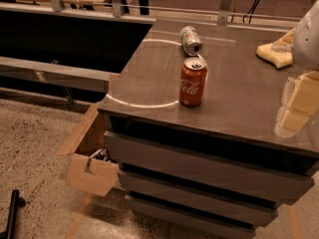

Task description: Move sponge near 7up can

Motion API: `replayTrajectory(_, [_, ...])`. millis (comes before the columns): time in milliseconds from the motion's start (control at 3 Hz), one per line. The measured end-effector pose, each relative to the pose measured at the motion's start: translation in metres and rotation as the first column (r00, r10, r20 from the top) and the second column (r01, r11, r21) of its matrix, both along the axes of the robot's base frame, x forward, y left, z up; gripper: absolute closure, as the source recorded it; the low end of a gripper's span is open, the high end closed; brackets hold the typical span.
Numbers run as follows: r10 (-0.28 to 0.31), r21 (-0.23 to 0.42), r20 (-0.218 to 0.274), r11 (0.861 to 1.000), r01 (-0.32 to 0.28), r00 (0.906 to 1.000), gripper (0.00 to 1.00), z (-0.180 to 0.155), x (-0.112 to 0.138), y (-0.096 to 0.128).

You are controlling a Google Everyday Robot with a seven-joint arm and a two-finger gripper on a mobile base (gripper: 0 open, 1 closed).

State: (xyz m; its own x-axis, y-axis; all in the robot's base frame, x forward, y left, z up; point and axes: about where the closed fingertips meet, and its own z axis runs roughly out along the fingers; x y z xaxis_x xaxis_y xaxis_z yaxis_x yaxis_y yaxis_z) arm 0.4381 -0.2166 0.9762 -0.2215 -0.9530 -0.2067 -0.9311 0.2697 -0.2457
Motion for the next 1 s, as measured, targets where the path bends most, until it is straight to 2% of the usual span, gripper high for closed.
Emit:
replayTrajectory(333, [0.0, 0.003, 0.003, 1.0, 0.0, 1.0, 0.0, 0.0, 0.0, 0.0])
replayTrajectory(667, [-0.004, 0.067, 0.069, 0.998, 0.0, 0.9976, 0.0, 0.006, 0.009, 0.002])
replayTrajectory(1000, [-0.066, 0.188, 0.172, 0.982, 0.033, 0.9829, 0.0, 0.02, 0.036, -0.016])
